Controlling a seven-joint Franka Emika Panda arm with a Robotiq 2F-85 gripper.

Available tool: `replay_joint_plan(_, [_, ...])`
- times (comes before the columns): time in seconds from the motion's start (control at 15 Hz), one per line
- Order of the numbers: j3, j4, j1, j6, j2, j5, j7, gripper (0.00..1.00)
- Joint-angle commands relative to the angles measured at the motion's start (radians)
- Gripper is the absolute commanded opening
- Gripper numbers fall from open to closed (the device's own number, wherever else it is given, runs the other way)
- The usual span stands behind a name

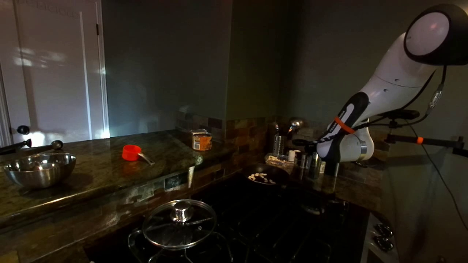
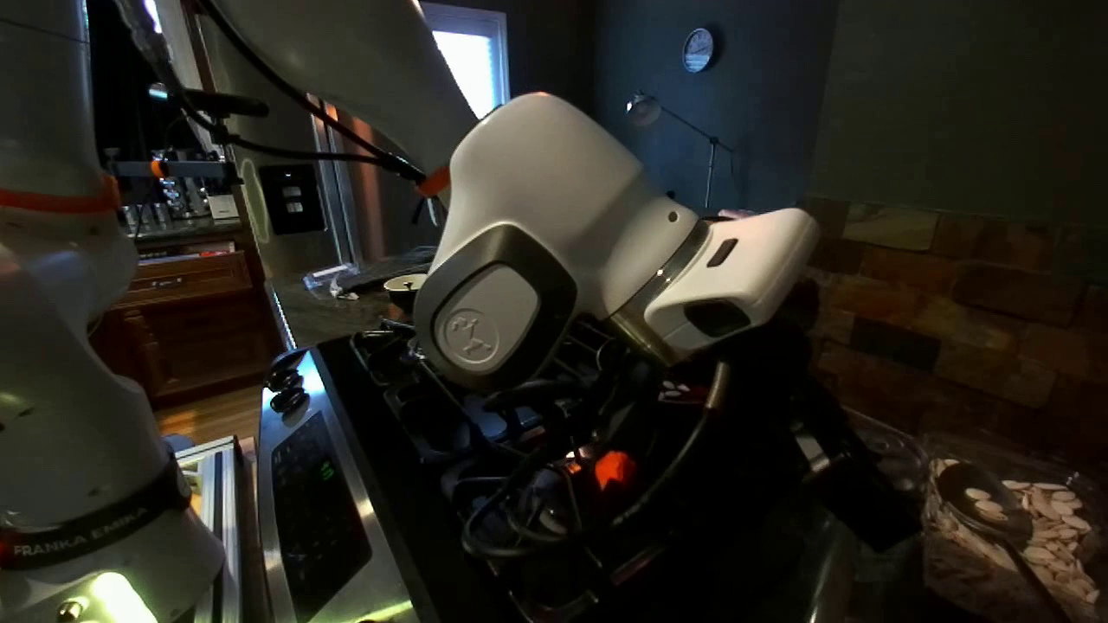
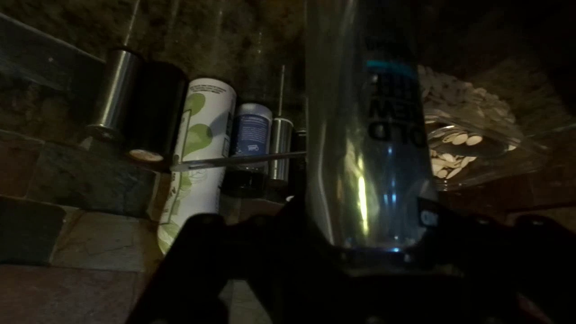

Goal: Move the silver can to the left side of the countertop.

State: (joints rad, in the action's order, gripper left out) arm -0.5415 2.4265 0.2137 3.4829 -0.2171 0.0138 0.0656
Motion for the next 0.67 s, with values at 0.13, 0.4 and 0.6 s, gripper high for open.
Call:
replay_joint_plan(0.13, [0.008, 0.092, -0.108, -0.001, 0.163, -0.062, -0.143, 0.23])
replay_joint_plan(0.4, [0.149, 0.137, -0.09, -0.091, 0.333, -0.15, -0.201, 0.23])
replay_joint_plan(0.6, [0.164, 0.19, -0.195, -0.214, 0.47, -0.23, -0.169, 0.23])
